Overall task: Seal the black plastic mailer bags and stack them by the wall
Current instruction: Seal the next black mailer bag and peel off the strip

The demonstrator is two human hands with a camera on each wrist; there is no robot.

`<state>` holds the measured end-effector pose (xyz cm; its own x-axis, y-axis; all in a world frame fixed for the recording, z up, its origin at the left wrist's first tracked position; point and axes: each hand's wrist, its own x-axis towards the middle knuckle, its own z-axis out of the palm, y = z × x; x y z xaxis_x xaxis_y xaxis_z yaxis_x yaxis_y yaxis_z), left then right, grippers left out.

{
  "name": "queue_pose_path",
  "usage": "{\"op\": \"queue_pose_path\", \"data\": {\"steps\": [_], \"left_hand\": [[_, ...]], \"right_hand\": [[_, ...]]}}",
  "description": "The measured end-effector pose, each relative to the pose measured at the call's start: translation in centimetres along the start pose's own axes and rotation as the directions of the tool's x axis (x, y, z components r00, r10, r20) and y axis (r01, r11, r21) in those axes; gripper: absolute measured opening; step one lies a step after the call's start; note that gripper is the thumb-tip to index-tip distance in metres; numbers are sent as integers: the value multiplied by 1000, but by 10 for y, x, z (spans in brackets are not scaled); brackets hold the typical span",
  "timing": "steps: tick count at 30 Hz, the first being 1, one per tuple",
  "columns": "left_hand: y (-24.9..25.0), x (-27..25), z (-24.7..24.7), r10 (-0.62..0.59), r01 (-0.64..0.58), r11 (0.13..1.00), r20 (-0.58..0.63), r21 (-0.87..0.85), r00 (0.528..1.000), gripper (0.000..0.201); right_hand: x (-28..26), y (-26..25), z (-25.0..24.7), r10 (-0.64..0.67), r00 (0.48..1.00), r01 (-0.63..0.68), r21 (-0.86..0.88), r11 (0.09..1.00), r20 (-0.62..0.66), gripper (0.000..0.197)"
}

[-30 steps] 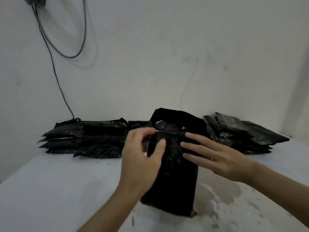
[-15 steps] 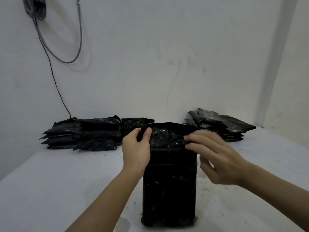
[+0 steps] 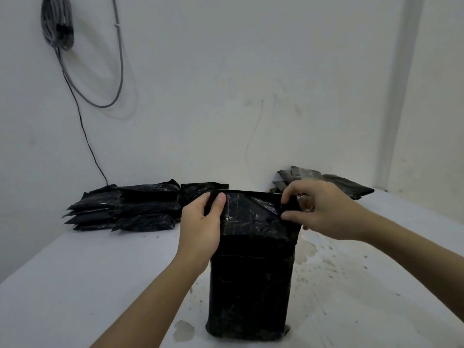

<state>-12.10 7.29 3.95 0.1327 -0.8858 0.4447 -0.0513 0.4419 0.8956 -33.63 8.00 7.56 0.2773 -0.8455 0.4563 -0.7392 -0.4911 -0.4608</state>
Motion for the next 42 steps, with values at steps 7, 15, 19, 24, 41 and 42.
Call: {"op": "queue_pose_path", "data": {"steps": [7, 15, 19, 24, 41, 42], "left_hand": [[5, -8, 29, 41, -38, 996, 28, -78, 999, 27], [14, -14, 76, 92, -80, 995, 210, -66, 973, 23], [22, -10, 94, 162, -161, 987, 292, -28, 943, 19], [25, -1, 113, 244, -268, 963, 311, 38, 919, 23], [12, 7, 128, 137, -121, 990, 315, -71, 939, 18], [11, 7, 129, 129, -113, 991, 313, -69, 941, 17]], "right_hand": [[-17, 8, -34, 98, 995, -87, 260, 962, -30, 14], [-56, 29, -84, 122, 992, -114, 199, 973, -26, 11], [-69, 41, -105, 187, 981, -180, 131, 975, -47, 14], [-77, 54, -121, 189, 973, -186, 36, 982, -132, 15], [-81, 78, -106, 186, 891, -66, 288, 955, -414, 13], [-81, 79, -106, 185, 890, -65, 285, 956, -417, 10]]}}
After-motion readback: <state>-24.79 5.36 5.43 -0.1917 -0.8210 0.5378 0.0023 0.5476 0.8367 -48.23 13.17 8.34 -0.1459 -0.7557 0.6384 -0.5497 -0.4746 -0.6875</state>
